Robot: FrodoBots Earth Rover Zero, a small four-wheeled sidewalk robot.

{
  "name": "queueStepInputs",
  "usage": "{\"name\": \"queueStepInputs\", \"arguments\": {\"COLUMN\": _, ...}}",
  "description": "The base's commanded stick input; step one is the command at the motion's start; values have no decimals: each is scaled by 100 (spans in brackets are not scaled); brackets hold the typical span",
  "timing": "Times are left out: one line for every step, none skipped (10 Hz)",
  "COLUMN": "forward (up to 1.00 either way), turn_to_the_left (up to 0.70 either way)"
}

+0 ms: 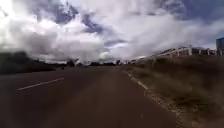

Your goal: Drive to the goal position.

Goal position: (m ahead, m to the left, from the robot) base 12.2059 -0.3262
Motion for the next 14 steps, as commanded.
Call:
{"name": "queueStepInputs", "arguments": {"forward": 70, "turn_to_the_left": 1}}
{"name": "queueStepInputs", "arguments": {"forward": 70, "turn_to_the_left": 1}}
{"name": "queueStepInputs", "arguments": {"forward": 70, "turn_to_the_left": 1}}
{"name": "queueStepInputs", "arguments": {"forward": 70, "turn_to_the_left": 1}}
{"name": "queueStepInputs", "arguments": {"forward": 70, "turn_to_the_left": 1}}
{"name": "queueStepInputs", "arguments": {"forward": 70, "turn_to_the_left": 1}}
{"name": "queueStepInputs", "arguments": {"forward": 70, "turn_to_the_left": 1}}
{"name": "queueStepInputs", "arguments": {"forward": 70, "turn_to_the_left": 1}}
{"name": "queueStepInputs", "arguments": {"forward": 70, "turn_to_the_left": 1}}
{"name": "queueStepInputs", "arguments": {"forward": 70, "turn_to_the_left": 1}}
{"name": "queueStepInputs", "arguments": {"forward": 70, "turn_to_the_left": 1}}
{"name": "queueStepInputs", "arguments": {"forward": 70, "turn_to_the_left": 1}}
{"name": "queueStepInputs", "arguments": {"forward": 70, "turn_to_the_left": 1}}
{"name": "queueStepInputs", "arguments": {"forward": 70, "turn_to_the_left": 1}}
